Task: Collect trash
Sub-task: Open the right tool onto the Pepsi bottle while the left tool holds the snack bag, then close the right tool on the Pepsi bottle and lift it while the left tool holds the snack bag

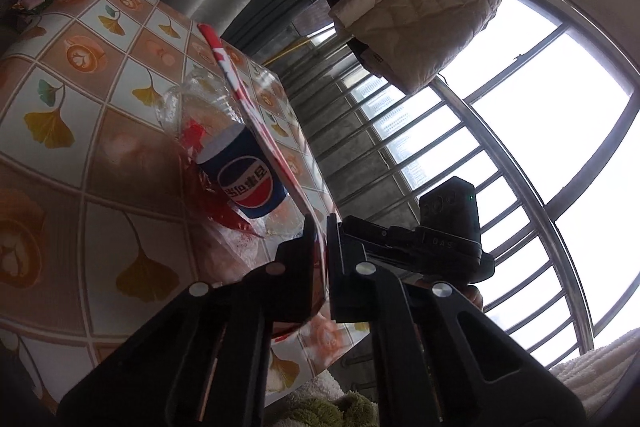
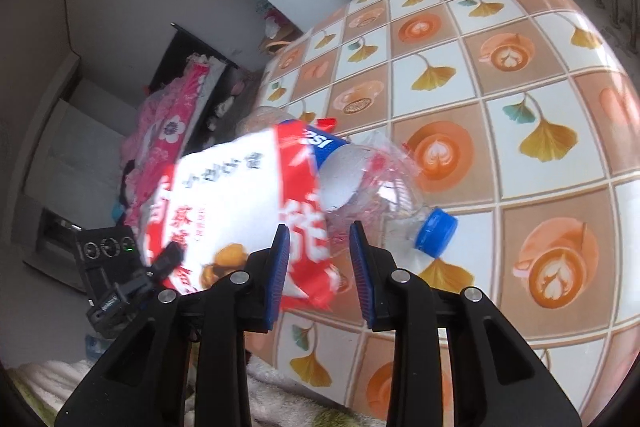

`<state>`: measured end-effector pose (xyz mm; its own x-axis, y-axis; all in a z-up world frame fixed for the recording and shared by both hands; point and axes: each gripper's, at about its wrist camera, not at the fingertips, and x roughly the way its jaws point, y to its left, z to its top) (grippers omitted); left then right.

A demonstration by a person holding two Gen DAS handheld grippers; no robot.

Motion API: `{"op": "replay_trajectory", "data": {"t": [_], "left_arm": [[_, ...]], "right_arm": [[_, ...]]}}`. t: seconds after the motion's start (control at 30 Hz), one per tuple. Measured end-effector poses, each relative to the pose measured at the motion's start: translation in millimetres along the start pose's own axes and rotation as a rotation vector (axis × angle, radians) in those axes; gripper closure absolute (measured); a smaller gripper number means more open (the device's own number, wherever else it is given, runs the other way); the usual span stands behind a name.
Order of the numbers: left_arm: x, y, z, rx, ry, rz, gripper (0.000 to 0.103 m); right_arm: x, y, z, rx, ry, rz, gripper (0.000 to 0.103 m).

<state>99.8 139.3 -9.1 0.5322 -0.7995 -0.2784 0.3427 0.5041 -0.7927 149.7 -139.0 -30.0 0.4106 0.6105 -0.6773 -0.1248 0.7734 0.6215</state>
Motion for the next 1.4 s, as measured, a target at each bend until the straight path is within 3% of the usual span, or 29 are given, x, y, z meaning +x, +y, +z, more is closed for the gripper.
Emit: {"op": "replay_trajectory", "data": {"t": [0.1, 0.2, 0.27, 0.63, 0.77, 0.97, 1.07, 1.4], "left_arm": [[-10.4, 5.4, 5.2, -0.011, -0.037, 0.019, 0.099], [-17.2, 10.1, 6.6, -0.020, -0.056, 0.039, 0.099], [-19.0, 12.4, 6.6, -0.026, -0.063, 0.052, 0.099], [-26.3, 21.1, 7.1, -0.046, -0.091, 0.089, 0.099], [-28.0, 24.1, 9.8, -0.050, -0.103, 0.106, 0.099], [-40.4, 24.8, 14.5, -0.034, -0.149, 0.151, 0.099], [-48.8, 29.5, 17.6, -0.044, -0.176, 0.183, 0.099], [-57.4, 46.2, 22.8, -0.098, -0.206, 0.226, 0.098]], "right_arm": [[-3.4, -7.5, 6.6, 0.029, -0.025, -0.034, 0.058], [-3.9, -5.0, 18.3, -0.020, -0.061, -0.173, 0.055], [-1.4, -2.8, 24.9, -0.047, -0.072, -0.211, 0.055], [17.7, -0.7, 41.3, -0.071, -0.070, -0.270, 0.054], [20.8, 9.8, 44.4, -0.131, -0.077, -0.316, 0.044], [48.1, 26.3, 47.6, -0.242, -0.025, -0.365, 0.038], [60.8, 31.5, 47.9, -0.271, -0.012, -0.353, 0.030], [82.2, 51.8, 51.3, -0.297, 0.046, -0.275, 0.029]]}}
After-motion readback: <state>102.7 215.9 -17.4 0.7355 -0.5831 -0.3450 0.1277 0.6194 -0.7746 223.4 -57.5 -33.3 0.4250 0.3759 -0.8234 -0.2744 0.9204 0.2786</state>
